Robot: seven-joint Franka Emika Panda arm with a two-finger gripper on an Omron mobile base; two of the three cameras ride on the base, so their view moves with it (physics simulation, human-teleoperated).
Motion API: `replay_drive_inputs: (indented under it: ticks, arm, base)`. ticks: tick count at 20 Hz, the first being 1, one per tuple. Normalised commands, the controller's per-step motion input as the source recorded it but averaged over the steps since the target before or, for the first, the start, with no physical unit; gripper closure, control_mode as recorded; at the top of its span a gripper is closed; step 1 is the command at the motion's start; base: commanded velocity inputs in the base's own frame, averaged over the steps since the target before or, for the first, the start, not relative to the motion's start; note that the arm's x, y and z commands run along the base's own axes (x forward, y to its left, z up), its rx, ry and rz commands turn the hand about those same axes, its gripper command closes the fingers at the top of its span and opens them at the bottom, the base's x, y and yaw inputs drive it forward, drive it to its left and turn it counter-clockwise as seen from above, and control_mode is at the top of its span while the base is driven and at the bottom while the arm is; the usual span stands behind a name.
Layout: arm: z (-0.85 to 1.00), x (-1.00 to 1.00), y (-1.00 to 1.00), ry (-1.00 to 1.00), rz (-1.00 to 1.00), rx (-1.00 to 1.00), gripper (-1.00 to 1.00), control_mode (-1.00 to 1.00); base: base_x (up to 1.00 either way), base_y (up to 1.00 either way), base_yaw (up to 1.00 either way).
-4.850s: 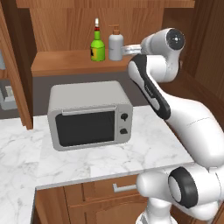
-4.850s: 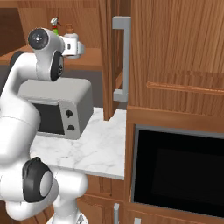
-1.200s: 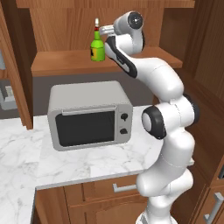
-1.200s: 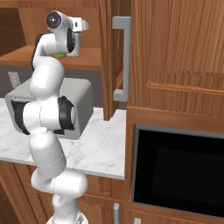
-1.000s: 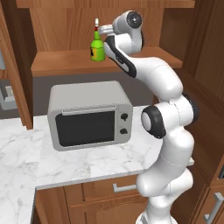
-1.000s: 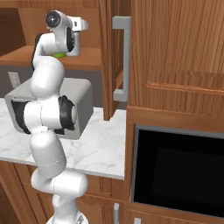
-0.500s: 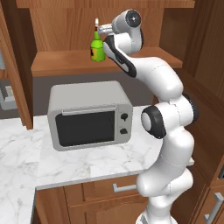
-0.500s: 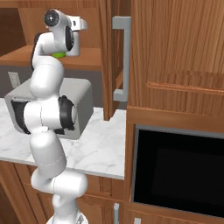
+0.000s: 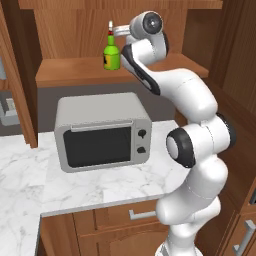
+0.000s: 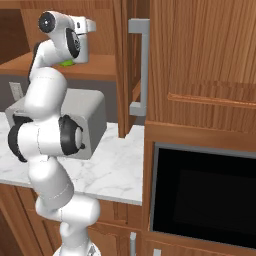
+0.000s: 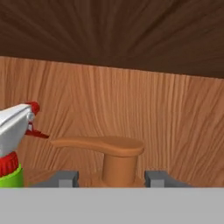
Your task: Locate and retrieve the spray and soap dispenser from the cabinet. Place them next to the sink.
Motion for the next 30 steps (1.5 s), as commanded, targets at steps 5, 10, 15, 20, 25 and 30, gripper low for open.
replay_drive_inputs:
  ticks: [5, 10, 15, 20, 25, 30]
  arm:
    - [0.0, -0.56, 0.23, -0.06, -0.11, 0.0, 1.0, -1.0]
    - [0.04, -0.7, 0.08, -0.01, -0.11, 0.0, 1.0, -1.0]
    - [0.05, -0.94, 0.0, -0.01, -0.14, 0.04, 1.0, -1.0]
    - [0.11, -0.99, 0.0, -0.04, -0.14, 0.05, 1.0, -1.0]
    - [0.25, -0.92, 0.0, -0.06, -0.11, 0.01, 1.0, -1.0]
    - [0.03, -0.87, 0.0, 0.02, -0.04, 0.0, 1.0, -1.0]
  base:
    - [0.0, 0.0, 0.0]
    - [0.0, 0.0, 0.0]
    - [0.0, 0.0, 0.0]
    - [0.0, 0.0, 0.0]
    - [0.0, 0.0, 0.0]
    - [0.0, 0.0, 0.0]
